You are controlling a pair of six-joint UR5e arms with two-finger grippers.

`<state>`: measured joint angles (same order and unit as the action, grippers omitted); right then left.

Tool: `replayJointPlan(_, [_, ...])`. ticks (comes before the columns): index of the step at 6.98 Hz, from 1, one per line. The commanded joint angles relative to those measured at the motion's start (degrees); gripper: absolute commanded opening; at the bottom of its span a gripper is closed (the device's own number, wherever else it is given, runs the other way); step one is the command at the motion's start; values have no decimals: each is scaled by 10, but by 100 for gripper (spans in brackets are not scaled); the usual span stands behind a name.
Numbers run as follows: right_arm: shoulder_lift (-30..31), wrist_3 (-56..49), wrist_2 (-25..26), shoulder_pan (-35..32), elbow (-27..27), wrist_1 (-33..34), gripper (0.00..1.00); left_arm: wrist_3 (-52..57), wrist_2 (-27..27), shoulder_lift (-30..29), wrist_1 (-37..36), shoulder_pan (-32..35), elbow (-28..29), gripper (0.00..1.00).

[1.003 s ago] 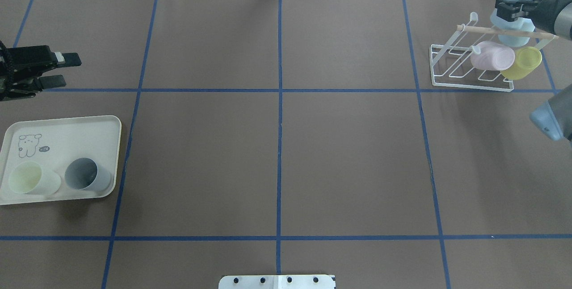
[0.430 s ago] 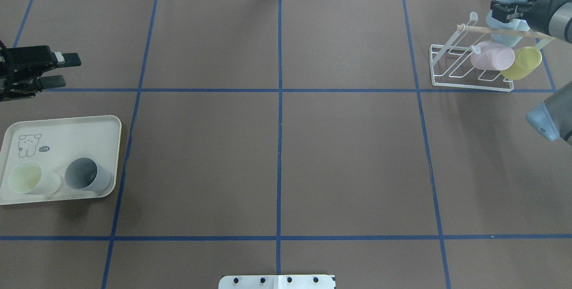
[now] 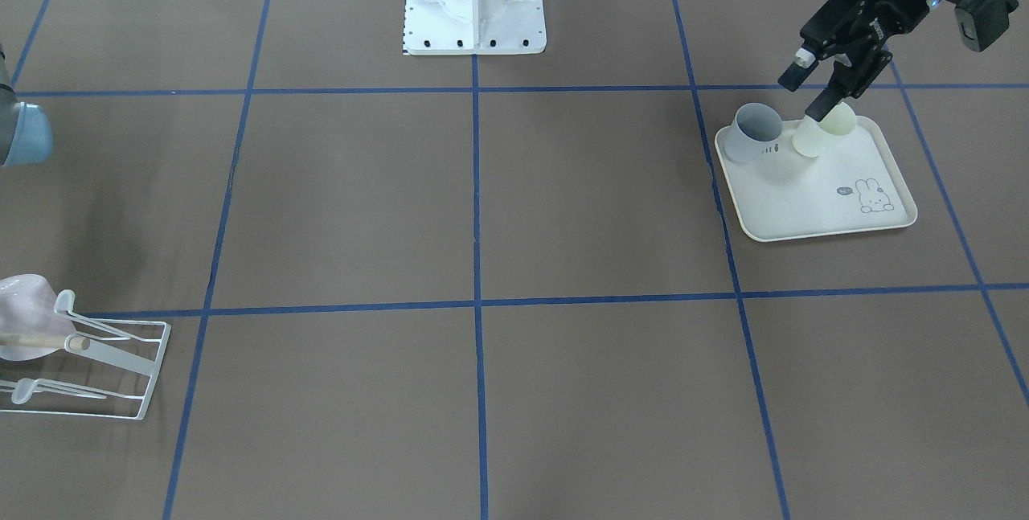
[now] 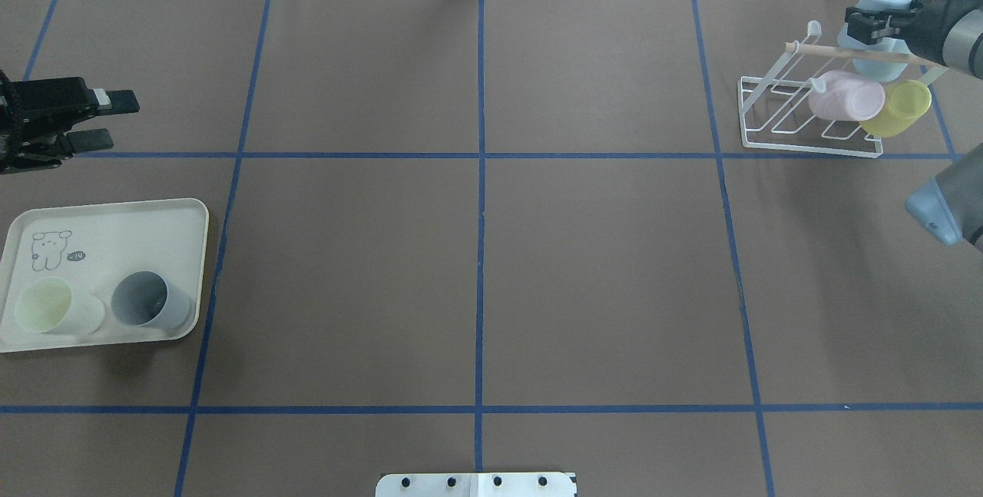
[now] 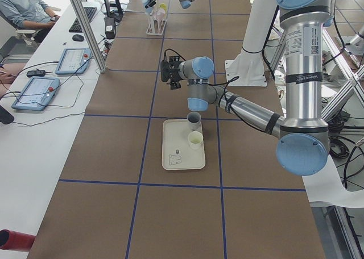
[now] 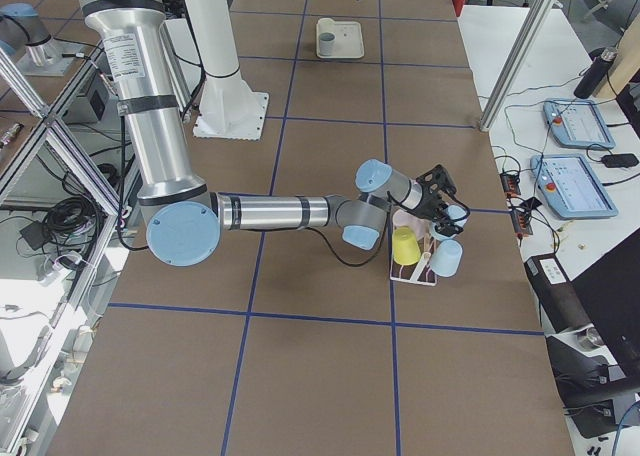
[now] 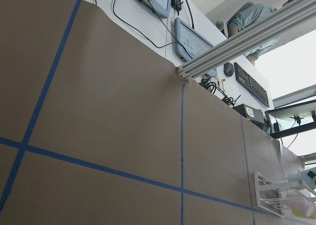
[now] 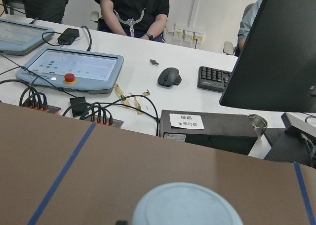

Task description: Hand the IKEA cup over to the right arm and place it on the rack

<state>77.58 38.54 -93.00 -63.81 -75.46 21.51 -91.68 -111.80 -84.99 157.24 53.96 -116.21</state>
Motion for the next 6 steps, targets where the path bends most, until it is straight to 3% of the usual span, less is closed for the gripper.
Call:
replayJointPlan(1, [-4,1,-2,0,3,0,23,0,0,0,0,0,0,100])
replayJointPlan(2, [-5,0,-2,0,4,0,99,-1,0,0,0,0,0,100])
replayJointPlan(6, [-4,0,-17,-5,-6,-2,100,1,-1,0,-1,0,1,100])
